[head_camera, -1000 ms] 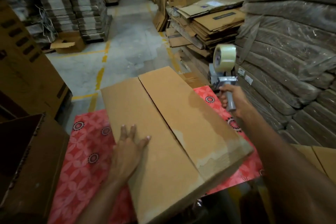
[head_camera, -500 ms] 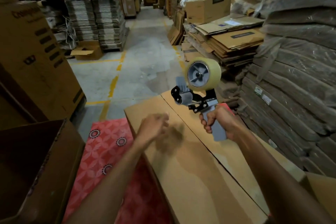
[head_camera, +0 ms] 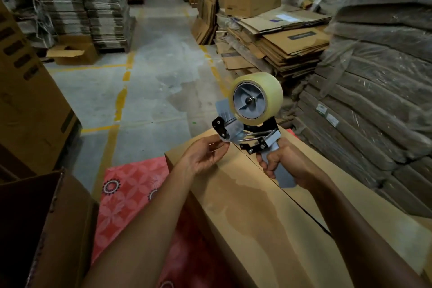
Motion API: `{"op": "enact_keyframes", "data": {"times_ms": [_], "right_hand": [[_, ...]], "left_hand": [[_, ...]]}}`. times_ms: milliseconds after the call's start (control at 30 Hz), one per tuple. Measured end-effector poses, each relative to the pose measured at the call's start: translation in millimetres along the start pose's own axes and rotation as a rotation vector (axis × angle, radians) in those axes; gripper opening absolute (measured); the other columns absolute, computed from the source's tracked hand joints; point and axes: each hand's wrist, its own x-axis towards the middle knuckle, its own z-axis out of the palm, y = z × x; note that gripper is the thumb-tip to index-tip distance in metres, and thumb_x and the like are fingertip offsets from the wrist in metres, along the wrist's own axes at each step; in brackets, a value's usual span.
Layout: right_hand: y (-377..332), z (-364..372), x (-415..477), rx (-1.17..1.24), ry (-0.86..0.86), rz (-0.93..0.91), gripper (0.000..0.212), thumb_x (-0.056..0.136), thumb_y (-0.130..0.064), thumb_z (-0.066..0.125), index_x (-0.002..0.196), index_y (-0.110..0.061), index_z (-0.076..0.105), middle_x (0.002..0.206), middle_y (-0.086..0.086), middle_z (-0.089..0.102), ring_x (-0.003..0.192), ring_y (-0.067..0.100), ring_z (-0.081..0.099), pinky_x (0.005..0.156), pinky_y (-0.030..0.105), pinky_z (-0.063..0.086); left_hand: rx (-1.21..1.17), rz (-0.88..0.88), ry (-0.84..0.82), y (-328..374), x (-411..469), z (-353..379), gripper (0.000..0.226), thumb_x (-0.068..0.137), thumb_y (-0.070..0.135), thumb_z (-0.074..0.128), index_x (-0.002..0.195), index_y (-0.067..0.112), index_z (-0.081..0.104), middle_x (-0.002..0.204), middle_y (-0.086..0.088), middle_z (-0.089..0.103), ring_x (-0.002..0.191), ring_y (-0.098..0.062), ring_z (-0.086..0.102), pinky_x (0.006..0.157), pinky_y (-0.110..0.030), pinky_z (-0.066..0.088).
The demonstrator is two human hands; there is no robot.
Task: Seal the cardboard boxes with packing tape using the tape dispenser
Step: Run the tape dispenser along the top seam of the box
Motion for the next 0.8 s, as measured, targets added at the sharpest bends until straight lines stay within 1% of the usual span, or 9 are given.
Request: {"op": "enact_keyframes", "data": {"times_ms": [100,167,200,267,367,467,567,667,800], "right_hand": [[-1,8,6,0.012,0.016,0.012,0.031,0.049,0.004,0.053,0.078,-0.005,0.058,0.073,0.014,0.055,0.057,0.026,0.045,0.048,0.03,0.035],[-4,12,10,0.013,0.003,0.023,0.032,0.048,0.004,0.053,0.079,-0.003,0.057,0.072,0.014,0.056,0.057,0.026,0.045,0.048,0.029,0.034],[-5,13,12,0.011,-0.005,0.027,0.033,0.047,0.005,0.053,0.08,-0.001,0.056,0.072,0.014,0.055,0.055,0.025,0.046,0.047,0.029,0.034],[-9,15,15,0.013,-0.012,0.04,0.034,0.046,0.005,0.052,0.08,0.0,0.055,0.072,0.015,0.054,0.053,0.024,0.046,0.047,0.029,0.033],[-9,13,19,0.045,0.01,0.057,0.035,0.046,0.005,0.052,0.081,-0.002,0.053,0.073,0.016,0.053,0.055,0.025,0.045,0.05,0.03,0.033],[-10,10,22,0.038,-0.01,0.059,0.033,0.049,0.005,0.052,0.08,-0.003,0.055,0.071,0.014,0.054,0.053,0.023,0.046,0.047,0.029,0.035],[-9,9,25,0.026,-0.01,0.057,0.03,0.054,0.009,0.051,0.082,-0.004,0.053,0.068,0.01,0.056,0.052,0.022,0.046,0.044,0.029,0.035],[-6,8,29,0.029,-0.018,0.035,0.035,0.052,0.007,0.051,0.086,-0.003,0.054,0.07,0.011,0.056,0.053,0.023,0.045,0.046,0.029,0.035],[-3,4,34,0.013,-0.041,0.03,0.038,0.051,0.004,0.052,0.088,-0.002,0.056,0.071,0.011,0.055,0.052,0.021,0.046,0.046,0.029,0.036]], "left_hand": [[0.025,-0.051,-0.037,10,8,-9,0.015,0.098,0.003,0.056,0.092,-0.007,0.065,0.071,-0.006,0.057,0.063,-0.015,0.064,0.075,-0.031,0.06],[0.075,-0.151,-0.113,14,10,-10,0.034,0.102,0.015,0.053,0.081,-0.008,0.068,0.07,-0.001,0.053,0.071,-0.018,0.063,0.083,-0.039,0.06],[0.111,-0.185,-0.133,15,10,-10,0.04,0.103,0.018,0.05,0.08,-0.01,0.068,0.072,-0.009,0.062,0.075,-0.025,0.069,0.082,-0.041,0.061],[0.138,-0.22,-0.158,16,8,-4,0.028,0.097,0.012,0.052,0.091,-0.012,0.064,0.082,-0.026,0.07,0.076,-0.033,0.075,0.07,-0.038,0.064],[0.025,-0.213,-0.154,17,9,-2,0.015,0.081,0.005,0.058,0.092,-0.006,0.058,0.07,-0.019,0.066,0.06,-0.024,0.072,0.06,-0.03,0.063],[0.026,-0.159,-0.103,22,21,-10,0.021,0.077,0.001,0.062,0.097,-0.006,0.058,0.069,-0.017,0.064,0.059,-0.021,0.07,0.057,-0.028,0.062],[0.048,-0.161,-0.116,27,25,-9,0.014,0.089,0.005,0.058,0.099,-0.006,0.061,0.071,-0.016,0.063,0.066,-0.02,0.069,0.062,-0.033,0.064],[0.049,-0.179,-0.146,28,26,-6,0.027,0.103,0.012,0.046,0.104,-0.008,0.065,0.085,-0.026,0.069,0.073,-0.028,0.075,0.068,-0.039,0.064],[0.009,-0.18,-0.103,29,27,-5,0.021,0.105,0.002,0.039,0.096,-0.008,0.055,0.061,-0.02,0.066,0.053,-0.022,0.071,0.052,-0.028,0.06]]}}
